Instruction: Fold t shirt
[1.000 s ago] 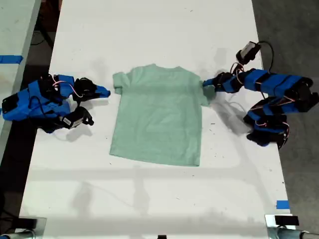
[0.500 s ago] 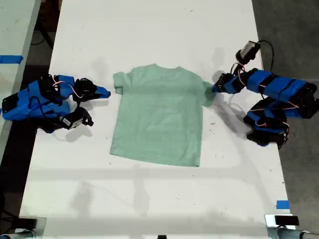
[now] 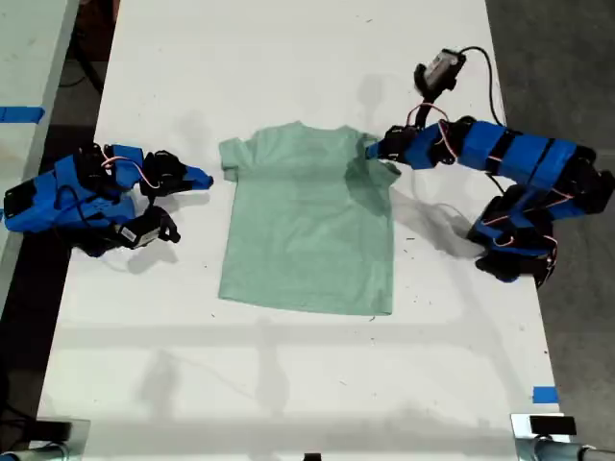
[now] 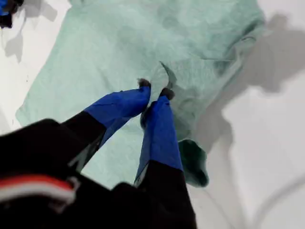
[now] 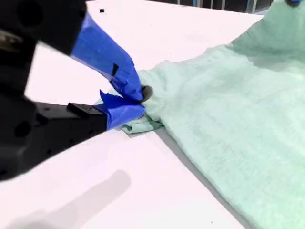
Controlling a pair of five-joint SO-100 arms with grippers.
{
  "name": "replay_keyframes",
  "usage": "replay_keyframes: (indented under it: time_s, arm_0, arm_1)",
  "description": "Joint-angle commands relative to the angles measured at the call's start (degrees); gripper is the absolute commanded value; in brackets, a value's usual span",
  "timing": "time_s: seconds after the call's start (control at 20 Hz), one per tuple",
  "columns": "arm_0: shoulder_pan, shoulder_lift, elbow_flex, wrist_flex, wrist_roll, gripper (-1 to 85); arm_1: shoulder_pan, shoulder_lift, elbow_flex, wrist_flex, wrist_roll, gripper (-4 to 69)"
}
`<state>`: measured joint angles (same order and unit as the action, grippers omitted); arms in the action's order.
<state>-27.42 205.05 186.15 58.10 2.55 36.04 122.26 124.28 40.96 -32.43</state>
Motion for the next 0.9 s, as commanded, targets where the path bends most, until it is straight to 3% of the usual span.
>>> replay_keyframes:
  time_s: [0.0, 0.3, 0.5, 0.55, 0.7, 0.85]
  arm_0:
    - [0.62, 0.35, 2.29, 0.09, -0.97, -0.2]
    - [0.7, 0.35, 2.29, 0.09, -1.05, -0.2]
    - [0.7, 0.35, 2.29, 0.09, -1.05, -0.2]
    - [0.7, 0.35, 2.29, 0.09, -1.05, -0.2]
    - [0.7, 0.35, 2.29, 0.09, -1.05, -0.2]
    - [0.7, 0.35, 2.29, 0.09, -1.05, -0.2]
  arm_1:
    - [-4.75, -9.14, -10.11, -5.27, 0.53, 1.2]
    - [-11.43, -29.44, -31.03, -1.41, -1.32, 1.2]
    - [-12.66, -34.45, -38.85, 7.38, -1.14, 22.3]
    - [-12.39, -33.66, -39.46, 9.67, -1.32, 24.8]
    - [-11.43, -28.3, -41.84, 17.05, -2.46, 28.4]
    - [-9.58, -16.79, -39.64, 29.09, -1.76, 28.2]
